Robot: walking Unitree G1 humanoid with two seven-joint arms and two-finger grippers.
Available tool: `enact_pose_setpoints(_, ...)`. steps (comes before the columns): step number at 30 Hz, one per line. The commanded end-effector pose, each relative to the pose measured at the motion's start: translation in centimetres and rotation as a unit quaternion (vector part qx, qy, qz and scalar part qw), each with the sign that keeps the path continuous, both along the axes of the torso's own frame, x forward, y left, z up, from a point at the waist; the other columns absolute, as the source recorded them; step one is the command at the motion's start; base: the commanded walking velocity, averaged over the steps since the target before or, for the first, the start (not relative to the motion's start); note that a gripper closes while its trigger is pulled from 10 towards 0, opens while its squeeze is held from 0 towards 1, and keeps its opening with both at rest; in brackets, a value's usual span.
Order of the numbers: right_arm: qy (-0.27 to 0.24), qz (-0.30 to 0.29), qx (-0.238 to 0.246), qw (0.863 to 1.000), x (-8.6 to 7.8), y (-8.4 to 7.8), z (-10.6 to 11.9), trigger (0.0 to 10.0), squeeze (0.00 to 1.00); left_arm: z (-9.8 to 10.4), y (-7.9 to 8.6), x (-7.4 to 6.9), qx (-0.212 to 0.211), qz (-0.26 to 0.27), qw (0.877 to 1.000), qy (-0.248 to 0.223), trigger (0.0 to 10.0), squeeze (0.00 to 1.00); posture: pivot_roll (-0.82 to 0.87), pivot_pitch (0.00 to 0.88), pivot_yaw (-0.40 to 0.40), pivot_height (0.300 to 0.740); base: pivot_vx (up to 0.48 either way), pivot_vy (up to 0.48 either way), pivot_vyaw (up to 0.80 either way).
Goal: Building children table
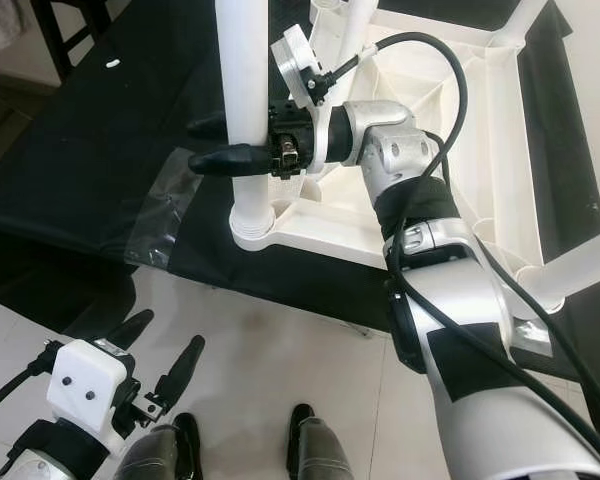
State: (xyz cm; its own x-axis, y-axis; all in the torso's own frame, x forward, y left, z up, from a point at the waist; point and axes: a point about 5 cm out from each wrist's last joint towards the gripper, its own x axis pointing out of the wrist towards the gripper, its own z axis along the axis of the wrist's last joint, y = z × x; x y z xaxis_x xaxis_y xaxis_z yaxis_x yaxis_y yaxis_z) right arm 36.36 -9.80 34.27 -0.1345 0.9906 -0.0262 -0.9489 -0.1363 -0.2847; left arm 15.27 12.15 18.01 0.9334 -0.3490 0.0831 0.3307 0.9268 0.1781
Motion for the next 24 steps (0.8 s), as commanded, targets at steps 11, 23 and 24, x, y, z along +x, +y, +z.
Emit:
enact_pose_setpoints(11, 0.019, -0.617, 0.106, 0.78, -4.1, 1.2, -11.3, 0.0, 0.0, -0.8, 0.3, 1.2, 0.001, 0.007, 1.0, 0.008, 10.0, 0.0, 0.04, 0.318, -0.063, 0.74, 0.0, 0.0, 0.0)
enact_pose_setpoints(23, 0.089, -0.628, 0.12, 0.764, -5.4, 4.5, -14.1, 0.0, 0.0, -1.0, 0.1, 3.1, 0.002, -0.014, 1.0, 0.001, 10.0, 0.0, 0.02, 0.28, -0.026, 0.74, 0.0, 0.0, 0.0)
enact_pose_setpoints(24, 0.087, -0.63, 0.122, 0.762, -5.2, 4.3, -13.8, 3.4, 0.0, -1.0, 0.2, 3.1, 0.004, -0.011, 1.0, 0.0, 10.0, 0.0, 0.02, 0.277, -0.03, 0.74, 0.0, 0.0, 0.0)
